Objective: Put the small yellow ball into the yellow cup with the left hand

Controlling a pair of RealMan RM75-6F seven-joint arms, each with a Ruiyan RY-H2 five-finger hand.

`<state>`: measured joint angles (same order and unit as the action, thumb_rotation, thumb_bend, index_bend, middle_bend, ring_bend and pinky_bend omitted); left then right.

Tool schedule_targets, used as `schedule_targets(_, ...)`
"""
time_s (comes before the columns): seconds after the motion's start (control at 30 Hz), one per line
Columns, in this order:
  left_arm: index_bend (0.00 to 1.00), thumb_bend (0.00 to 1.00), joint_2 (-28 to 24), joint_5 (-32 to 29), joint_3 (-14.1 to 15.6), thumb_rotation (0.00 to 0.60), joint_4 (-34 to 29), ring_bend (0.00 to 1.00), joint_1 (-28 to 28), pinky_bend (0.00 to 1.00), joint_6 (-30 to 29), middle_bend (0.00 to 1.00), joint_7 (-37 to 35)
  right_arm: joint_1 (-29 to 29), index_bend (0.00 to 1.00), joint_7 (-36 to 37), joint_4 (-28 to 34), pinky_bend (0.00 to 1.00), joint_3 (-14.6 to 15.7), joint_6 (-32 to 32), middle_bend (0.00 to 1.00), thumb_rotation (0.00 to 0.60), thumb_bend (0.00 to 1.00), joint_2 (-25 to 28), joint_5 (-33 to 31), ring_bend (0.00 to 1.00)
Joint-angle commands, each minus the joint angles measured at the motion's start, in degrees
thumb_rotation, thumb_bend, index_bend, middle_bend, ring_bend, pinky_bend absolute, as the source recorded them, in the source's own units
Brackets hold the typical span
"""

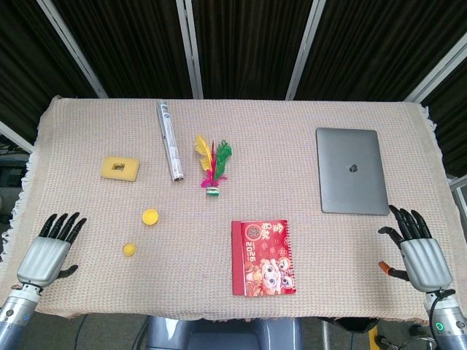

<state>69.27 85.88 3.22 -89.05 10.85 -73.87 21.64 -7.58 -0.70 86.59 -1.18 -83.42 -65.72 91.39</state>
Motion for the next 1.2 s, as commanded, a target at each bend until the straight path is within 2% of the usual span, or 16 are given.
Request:
schedule_targets(0.03,0.03,0.14,-0.02,0.02,0.04,0.600,0.00,0.00,-0.01,0.02,0.01,0.00,-0.10,-0.06,0.34,-0.08,-0.05,0.00,0.04,0.09,0.00,0.600,0.00,-0.02,0.08,0.00)
schedule_targets(0.87,0.03,0.14,-0.04,-0.05,-0.02,0.600,-0.22,0.00,0.17,0.02,0.25,0.00,0.23,0.23,0.34,0.54,0.01,0.00,0.02,-0.43,0.00,0.600,0.00,0.18,-0.01,0.00)
schedule_targets(1.07,0.03,0.14,0.06,0.23,-0.61,0.600,-0.21,0.00,-0.14,0.01,-1.30,0.00,-0.17,0.24,0.34,-0.06,-0.17,0.00,0.06,-0.62,0.00,0.600,0.00,0.05,0.29,0.00)
schedule_targets(1.2,0.09,0.13,0.00,0.01,-1.74,0.600,-0.72,0.00,0.10,0.01,-2.20,0.00,-0.64,0.31,0.34,-0.29,-0.19,0.00,-0.03,-0.78,0.00,0.600,0.00,-0.01,0.20,0.00)
